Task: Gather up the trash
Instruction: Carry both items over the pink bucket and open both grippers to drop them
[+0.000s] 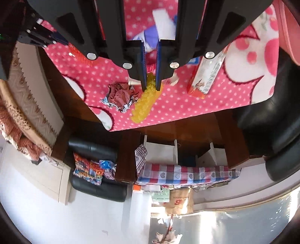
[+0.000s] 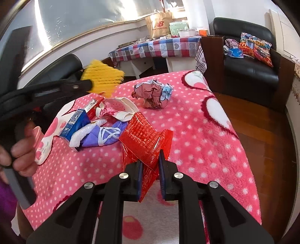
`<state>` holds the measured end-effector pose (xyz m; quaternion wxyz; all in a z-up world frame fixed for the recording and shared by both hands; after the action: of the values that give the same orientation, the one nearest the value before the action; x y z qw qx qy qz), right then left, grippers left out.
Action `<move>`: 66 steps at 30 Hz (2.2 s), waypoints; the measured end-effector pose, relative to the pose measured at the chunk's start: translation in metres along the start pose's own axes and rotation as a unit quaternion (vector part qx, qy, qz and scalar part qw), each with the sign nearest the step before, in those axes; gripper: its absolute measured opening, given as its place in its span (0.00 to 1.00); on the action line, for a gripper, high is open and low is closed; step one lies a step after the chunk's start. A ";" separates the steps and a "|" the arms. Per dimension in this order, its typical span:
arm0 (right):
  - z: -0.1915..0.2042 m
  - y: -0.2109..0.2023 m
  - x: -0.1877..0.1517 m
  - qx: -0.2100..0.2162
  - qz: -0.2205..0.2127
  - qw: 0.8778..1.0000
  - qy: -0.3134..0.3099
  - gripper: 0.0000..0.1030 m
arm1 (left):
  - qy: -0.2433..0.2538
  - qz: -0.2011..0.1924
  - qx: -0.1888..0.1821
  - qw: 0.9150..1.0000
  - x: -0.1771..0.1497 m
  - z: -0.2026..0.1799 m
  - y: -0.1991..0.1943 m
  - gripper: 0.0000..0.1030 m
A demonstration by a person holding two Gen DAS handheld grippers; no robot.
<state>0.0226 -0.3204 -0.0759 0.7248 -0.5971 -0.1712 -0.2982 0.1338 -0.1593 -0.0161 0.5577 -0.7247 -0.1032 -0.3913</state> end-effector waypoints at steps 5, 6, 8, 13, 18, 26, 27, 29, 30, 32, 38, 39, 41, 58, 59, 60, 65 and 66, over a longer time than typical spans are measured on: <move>0.011 -0.008 0.003 0.009 -0.005 1.000 -0.002 0.15 | -0.031 -0.008 0.002 0.999 -0.021 0.019 -0.035 0.08; 0.016 -0.010 0.004 0.010 -0.008 1.000 -0.008 0.15 | -0.037 -0.008 0.003 0.999 -0.026 0.023 -0.040 0.08; 0.030 -0.016 0.007 0.013 -0.017 1.000 -0.022 0.15 | -0.051 -0.009 0.003 0.999 -0.035 0.032 -0.051 0.08; 0.065 -0.030 0.016 0.026 -0.038 0.998 -0.051 0.15 | -0.086 -0.021 0.023 0.996 -0.064 0.061 -0.082 0.08; 0.106 -0.036 0.023 0.050 -0.051 0.994 -0.080 0.15 | -0.112 -0.037 0.053 0.992 -0.085 0.090 -0.109 0.08; 0.184 -0.026 0.030 0.094 -0.045 0.986 -0.131 0.15 | -0.150 -0.066 0.101 0.981 -0.112 0.139 -0.153 0.08; 0.196 -0.023 0.030 0.103 -0.042 0.984 -0.137 0.15 | -0.160 -0.070 0.107 0.979 -0.117 0.148 -0.160 0.08; 0.216 -0.018 0.031 0.117 -0.036 0.981 -0.148 0.15 | -0.174 -0.075 0.118 0.975 -0.124 0.160 -0.170 0.08; 0.227 -0.016 0.031 0.124 -0.032 0.980 -0.155 0.15 | -0.183 -0.079 0.126 0.972 -0.129 0.168 -0.176 0.08; 0.245 -0.012 0.030 0.135 -0.029 0.976 -0.167 0.15 | -0.197 -0.084 0.141 0.966 -0.136 0.183 -0.186 0.08; 0.302 -0.003 0.027 0.165 -0.022 0.964 -0.208 0.15 | -0.232 -0.089 0.182 0.951 -0.153 0.220 -0.201 0.08; 0.312 -0.002 0.027 0.169 -0.021 0.962 -0.215 0.15 | -0.237 -0.089 0.185 0.950 -0.155 0.225 -0.203 0.08; 0.328 0.002 0.027 0.175 -0.021 0.958 -0.227 0.15 | -0.250 -0.090 0.196 0.944 -0.161 0.237 -0.208 0.08; 0.424 0.060 0.006 0.194 0.033 0.934 -0.298 0.15 | -0.327 -0.053 0.243 0.912 -0.210 0.317 -0.204 0.08; 0.427 0.064 0.004 0.192 0.037 0.933 -0.301 0.15 | -0.331 -0.048 0.243 0.911 -0.212 0.320 -0.201 0.08; 0.430 0.068 0.002 0.189 0.042 0.932 -0.305 0.15 | -0.333 -0.046 0.243 0.910 -0.214 0.324 -0.199 0.08; 0.434 0.086 -0.005 0.178 0.061 0.932 -0.310 0.15 | -0.340 -0.028 0.241 0.909 -0.223 0.334 -0.191 0.08; 0.435 0.090 -0.006 0.175 0.065 0.932 -0.309 0.15 | -0.341 -0.027 0.240 0.909 -0.224 0.334 -0.190 0.08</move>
<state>0.1217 0.1113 -0.0488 0.7471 -0.5330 -0.3969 -0.0162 0.0230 0.2699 -0.0547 0.6348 -0.6554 -0.3971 -0.0988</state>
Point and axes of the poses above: each gripper's, at about its wrist camera, not at the fingertips, and y roughly the way its jaws point, z to its left, x to its top, the point moved 3 cm from there along y, roughly the way its jaws point, and after that the axes turned 6 degrees about z, right-handed, at the moved point
